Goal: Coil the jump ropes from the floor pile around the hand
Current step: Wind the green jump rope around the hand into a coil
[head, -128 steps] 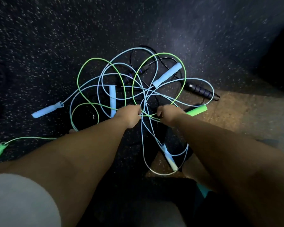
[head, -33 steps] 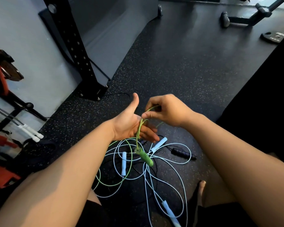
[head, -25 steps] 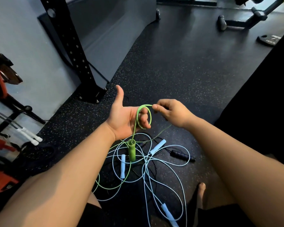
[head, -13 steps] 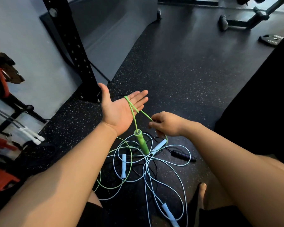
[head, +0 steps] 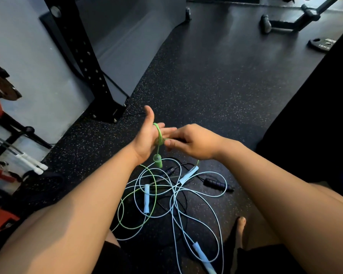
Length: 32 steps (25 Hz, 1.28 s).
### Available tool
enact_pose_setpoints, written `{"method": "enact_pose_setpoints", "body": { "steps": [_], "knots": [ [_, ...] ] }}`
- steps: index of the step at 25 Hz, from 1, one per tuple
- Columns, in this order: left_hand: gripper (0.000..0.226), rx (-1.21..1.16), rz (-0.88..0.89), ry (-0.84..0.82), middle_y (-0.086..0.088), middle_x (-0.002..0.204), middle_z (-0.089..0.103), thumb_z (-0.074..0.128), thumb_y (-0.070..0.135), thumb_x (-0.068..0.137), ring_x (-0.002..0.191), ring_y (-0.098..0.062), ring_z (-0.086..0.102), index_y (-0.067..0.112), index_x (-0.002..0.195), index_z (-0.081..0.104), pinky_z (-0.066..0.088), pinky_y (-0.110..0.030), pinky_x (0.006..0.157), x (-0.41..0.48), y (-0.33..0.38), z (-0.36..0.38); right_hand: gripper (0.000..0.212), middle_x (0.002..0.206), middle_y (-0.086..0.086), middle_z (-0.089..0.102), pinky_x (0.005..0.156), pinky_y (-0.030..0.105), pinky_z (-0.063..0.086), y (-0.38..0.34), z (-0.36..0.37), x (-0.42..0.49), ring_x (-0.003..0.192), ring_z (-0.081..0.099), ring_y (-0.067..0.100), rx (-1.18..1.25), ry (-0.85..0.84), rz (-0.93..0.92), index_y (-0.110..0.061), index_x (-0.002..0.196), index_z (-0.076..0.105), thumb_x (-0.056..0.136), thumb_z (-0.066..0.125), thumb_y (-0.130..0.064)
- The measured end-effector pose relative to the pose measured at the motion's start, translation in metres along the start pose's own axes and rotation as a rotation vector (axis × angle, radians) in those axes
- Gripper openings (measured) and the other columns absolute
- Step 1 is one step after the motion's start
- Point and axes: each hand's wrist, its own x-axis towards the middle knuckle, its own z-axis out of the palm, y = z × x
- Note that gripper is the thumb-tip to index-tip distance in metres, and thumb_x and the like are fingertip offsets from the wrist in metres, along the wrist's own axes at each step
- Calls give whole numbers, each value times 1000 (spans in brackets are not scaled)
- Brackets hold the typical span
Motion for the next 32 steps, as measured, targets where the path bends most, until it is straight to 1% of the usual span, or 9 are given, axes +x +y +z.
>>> {"method": "enact_pose_setpoints", "body": {
  "steps": [2, 4, 7, 10, 14, 19, 25, 28, 32],
  "knots": [
    [115, 34, -23, -102, -8, 108, 78, -16, 81, 84, 116, -13, 65, 6, 124, 62, 39, -33, 109, -5, -3, 10, 30, 63, -9, 57, 56, 19, 37, -1, -3, 0, 54, 49, 5, 2, 43, -34, -13, 94, 73, 101, 56, -37],
    [117, 48, -46, -194, -8, 97, 79, -18, 78, 86, 103, -17, 72, 1, 114, 67, 49, -31, 99, -9, -5, 15, 32, 60, -11, 56, 54, 19, 37, 3, -7, 1, 52, 49, 2, 7, 108, -22, -14, 85, 72, 99, 59, -40],
    [133, 79, -112, -373, -29, 100, 72, -1, 94, 67, 104, -41, 69, -14, 115, 60, 45, -46, 107, -13, -4, 17, 37, 54, -6, 50, 50, 23, 35, 16, -15, 0, 49, 43, 6, 75, 237, 68, -18, 72, 66, 94, 63, -48],
    [122, 6, -147, -423, -19, 70, 68, 2, 97, 60, 80, -37, 70, -3, 90, 64, 51, -40, 90, -19, 5, 17, 40, 52, -9, 39, 50, 23, 30, 28, -19, -1, 49, 35, 5, 213, 311, 160, -19, 64, 56, 91, 67, -46],
    [115, -213, -66, -395, -5, 51, 55, -7, 100, 61, 58, -29, 62, 6, 76, 57, 47, -43, 96, -25, 17, 11, 51, 57, -6, 35, 49, 30, 35, 39, -8, 1, 53, 32, 6, 339, 325, 245, -8, 64, 49, 94, 62, -47],
    [118, -644, 79, -302, -6, 67, 64, 15, 105, 60, 71, -28, 67, 2, 91, 64, 46, -39, 101, -27, 24, 1, 64, 66, 5, 51, 62, 55, 56, 45, 20, 3, 59, 52, 19, 418, 207, 408, 0, 81, 59, 98, 44, -61],
    [127, -915, 308, -153, -25, 120, 65, 29, 102, 67, 134, -42, 55, -7, 129, 50, 43, -47, 114, -26, 37, -25, 40, 49, -5, 54, 49, 21, 42, 31, 35, 1, 44, 53, 12, 471, -49, 407, 1, 94, 63, 106, 45, -33],
    [134, -841, 365, 3, -31, 128, 61, 20, 97, 74, 133, -40, 56, -18, 142, 34, 41, -52, 116, -19, 36, -33, 32, 46, -8, 54, 47, 17, 42, 22, 28, 3, 43, 52, 7, 451, -73, 379, -1, 94, 66, 105, 50, -27],
    [128, -446, 285, 122, -23, 126, 70, -5, 90, 79, 130, -31, 60, -12, 152, 22, 25, -50, 124, -14, 27, -35, 27, 54, -2, 50, 52, 34, 53, 8, 17, 6, 48, 55, 17, 410, -73, 269, -12, 91, 69, 103, 53, -30]
  ]
}}
